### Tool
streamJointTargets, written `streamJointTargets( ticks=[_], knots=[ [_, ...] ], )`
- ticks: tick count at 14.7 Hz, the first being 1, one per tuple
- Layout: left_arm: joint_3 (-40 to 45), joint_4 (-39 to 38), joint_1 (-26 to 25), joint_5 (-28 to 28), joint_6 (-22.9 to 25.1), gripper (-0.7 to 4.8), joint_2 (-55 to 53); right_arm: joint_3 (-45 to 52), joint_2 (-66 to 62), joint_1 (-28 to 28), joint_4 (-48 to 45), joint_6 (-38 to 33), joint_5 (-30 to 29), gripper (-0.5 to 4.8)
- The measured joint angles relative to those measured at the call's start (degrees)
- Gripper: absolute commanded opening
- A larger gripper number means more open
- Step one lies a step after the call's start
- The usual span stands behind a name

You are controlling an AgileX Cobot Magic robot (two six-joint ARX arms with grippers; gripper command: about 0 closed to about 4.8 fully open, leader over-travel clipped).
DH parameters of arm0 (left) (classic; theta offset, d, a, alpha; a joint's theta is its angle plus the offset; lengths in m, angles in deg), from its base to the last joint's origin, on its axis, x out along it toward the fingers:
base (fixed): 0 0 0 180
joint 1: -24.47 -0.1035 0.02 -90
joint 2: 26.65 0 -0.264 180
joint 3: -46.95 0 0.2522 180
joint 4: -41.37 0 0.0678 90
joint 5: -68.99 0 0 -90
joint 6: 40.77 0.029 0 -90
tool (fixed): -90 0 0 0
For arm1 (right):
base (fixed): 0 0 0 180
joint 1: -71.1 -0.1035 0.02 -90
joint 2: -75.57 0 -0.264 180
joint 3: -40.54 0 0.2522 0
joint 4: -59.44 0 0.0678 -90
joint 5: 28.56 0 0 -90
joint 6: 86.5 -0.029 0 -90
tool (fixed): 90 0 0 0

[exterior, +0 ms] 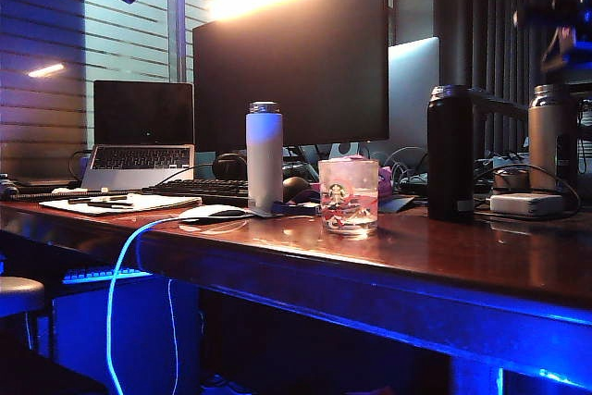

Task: Pick up the black thermos, pour a little water from inside into the glass cup, then place the black thermos back on the table.

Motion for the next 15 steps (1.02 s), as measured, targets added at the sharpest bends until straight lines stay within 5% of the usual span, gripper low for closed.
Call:
streamJointTargets(
  ticks=[5,9,10,12,15],
  knots=[
    [0.00,-0.48,0.55,12.15,-0.13,-0.04,0.00,-0.28,-9.79,0.04,-11.26,4.00,-0.04,-0.01],
    [0.00,2.47,4.09,13.70,0.20,-0.03,-0.07,-0.33,-19.80,0.04,-21.55,4.79,-0.22,0.05],
    [0.00,3.41,4.33,13.79,0.28,-0.03,-0.07,-0.33,-20.72,0.04,-22.25,4.79,-0.20,1.09],
    [0.00,3.61,3.93,13.57,0.31,-0.03,-0.09,-0.37,-20.98,0.04,-24.39,6.99,-1.29,4.70],
    [0.00,3.61,4.09,13.60,0.31,-0.03,-0.09,-0.39,-21.49,-0.02,-25.81,7.76,-2.14,4.79]
  ],
)
